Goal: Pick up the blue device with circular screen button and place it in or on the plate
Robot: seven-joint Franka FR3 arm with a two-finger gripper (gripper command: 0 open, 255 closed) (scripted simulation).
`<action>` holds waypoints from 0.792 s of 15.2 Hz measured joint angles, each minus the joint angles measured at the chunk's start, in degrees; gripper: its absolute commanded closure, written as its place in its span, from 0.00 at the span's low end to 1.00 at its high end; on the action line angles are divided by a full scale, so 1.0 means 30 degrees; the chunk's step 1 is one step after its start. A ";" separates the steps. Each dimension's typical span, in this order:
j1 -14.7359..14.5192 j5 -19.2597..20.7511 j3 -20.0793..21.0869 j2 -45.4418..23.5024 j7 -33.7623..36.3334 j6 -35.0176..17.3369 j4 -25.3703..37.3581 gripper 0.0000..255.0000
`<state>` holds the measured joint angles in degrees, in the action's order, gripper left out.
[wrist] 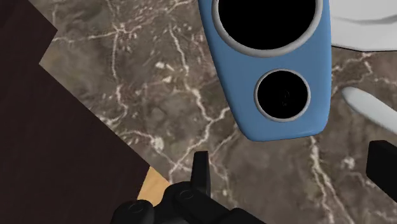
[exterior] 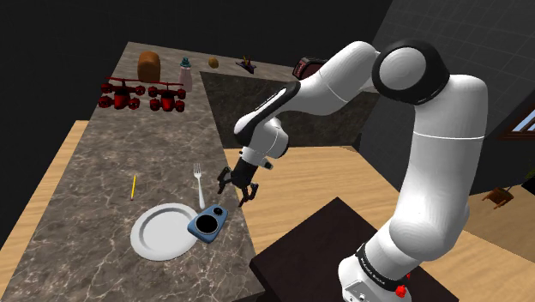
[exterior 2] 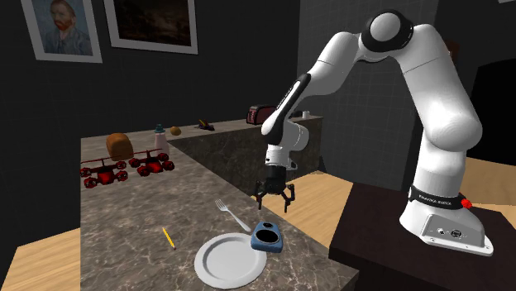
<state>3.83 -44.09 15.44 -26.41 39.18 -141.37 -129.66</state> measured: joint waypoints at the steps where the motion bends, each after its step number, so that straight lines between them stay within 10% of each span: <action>1: 0.0194 -0.0920 0.0193 -0.0411 0.0184 -0.0131 0.0085 0.00; 12: 0.0017 -0.2451 0.0783 -0.2157 -0.0002 -0.1312 0.0670 0.00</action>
<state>3.88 -51.44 17.78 -32.88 39.17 -145.31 -127.64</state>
